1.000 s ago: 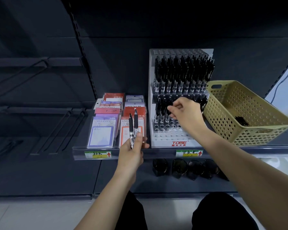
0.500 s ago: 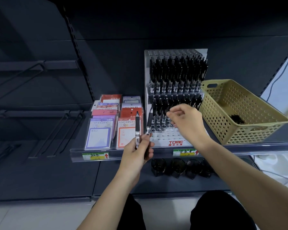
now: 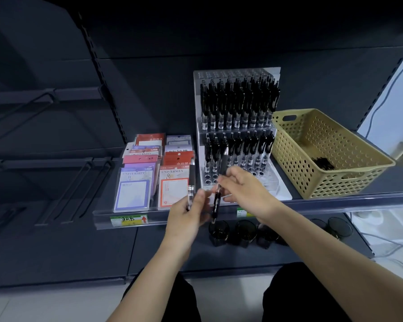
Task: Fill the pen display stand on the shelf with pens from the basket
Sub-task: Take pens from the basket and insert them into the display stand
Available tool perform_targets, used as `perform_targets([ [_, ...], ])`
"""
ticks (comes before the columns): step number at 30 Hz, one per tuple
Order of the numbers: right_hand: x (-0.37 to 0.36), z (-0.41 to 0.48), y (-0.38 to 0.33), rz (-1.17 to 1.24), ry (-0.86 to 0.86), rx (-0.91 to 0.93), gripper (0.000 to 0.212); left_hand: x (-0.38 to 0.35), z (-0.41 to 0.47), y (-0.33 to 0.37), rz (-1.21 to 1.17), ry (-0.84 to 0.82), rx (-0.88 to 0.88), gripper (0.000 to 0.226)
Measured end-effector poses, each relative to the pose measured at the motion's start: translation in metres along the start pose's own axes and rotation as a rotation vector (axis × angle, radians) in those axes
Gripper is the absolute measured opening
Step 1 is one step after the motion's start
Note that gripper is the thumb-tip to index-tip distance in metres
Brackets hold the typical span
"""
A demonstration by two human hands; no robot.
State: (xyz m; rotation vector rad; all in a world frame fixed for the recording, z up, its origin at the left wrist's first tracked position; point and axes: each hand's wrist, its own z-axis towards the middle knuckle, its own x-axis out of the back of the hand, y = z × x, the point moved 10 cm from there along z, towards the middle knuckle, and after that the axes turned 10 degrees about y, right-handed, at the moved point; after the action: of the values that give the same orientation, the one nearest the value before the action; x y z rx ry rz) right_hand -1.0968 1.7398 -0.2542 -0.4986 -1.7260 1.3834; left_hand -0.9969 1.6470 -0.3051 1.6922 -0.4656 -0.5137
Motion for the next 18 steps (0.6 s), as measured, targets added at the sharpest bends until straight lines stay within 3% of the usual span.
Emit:
perform_targets([
  [4,-0.001,-0.005,-0.009,-0.096,-0.057,0.066,0.014,0.022,0.008,0.018,0.112,0.154,-0.124,0.049],
  [8,-0.006,-0.009,-0.006,-0.238,-0.134,0.107,0.009,0.026,0.011,0.03,0.102,0.155,-0.14,0.04],
  [13,-0.008,-0.013,0.0,-0.231,-0.209,0.065,0.009,0.024,0.011,0.028,0.163,0.113,-0.153,0.027],
  [16,0.01,-0.009,0.007,-0.146,-0.161,-0.024,0.012,0.028,0.011,0.026,0.13,0.142,-0.14,0.023],
  [18,0.026,-0.006,0.013,0.054,-0.073,-0.112,0.014,0.029,0.011,0.022,0.081,0.155,-0.111,0.02],
])
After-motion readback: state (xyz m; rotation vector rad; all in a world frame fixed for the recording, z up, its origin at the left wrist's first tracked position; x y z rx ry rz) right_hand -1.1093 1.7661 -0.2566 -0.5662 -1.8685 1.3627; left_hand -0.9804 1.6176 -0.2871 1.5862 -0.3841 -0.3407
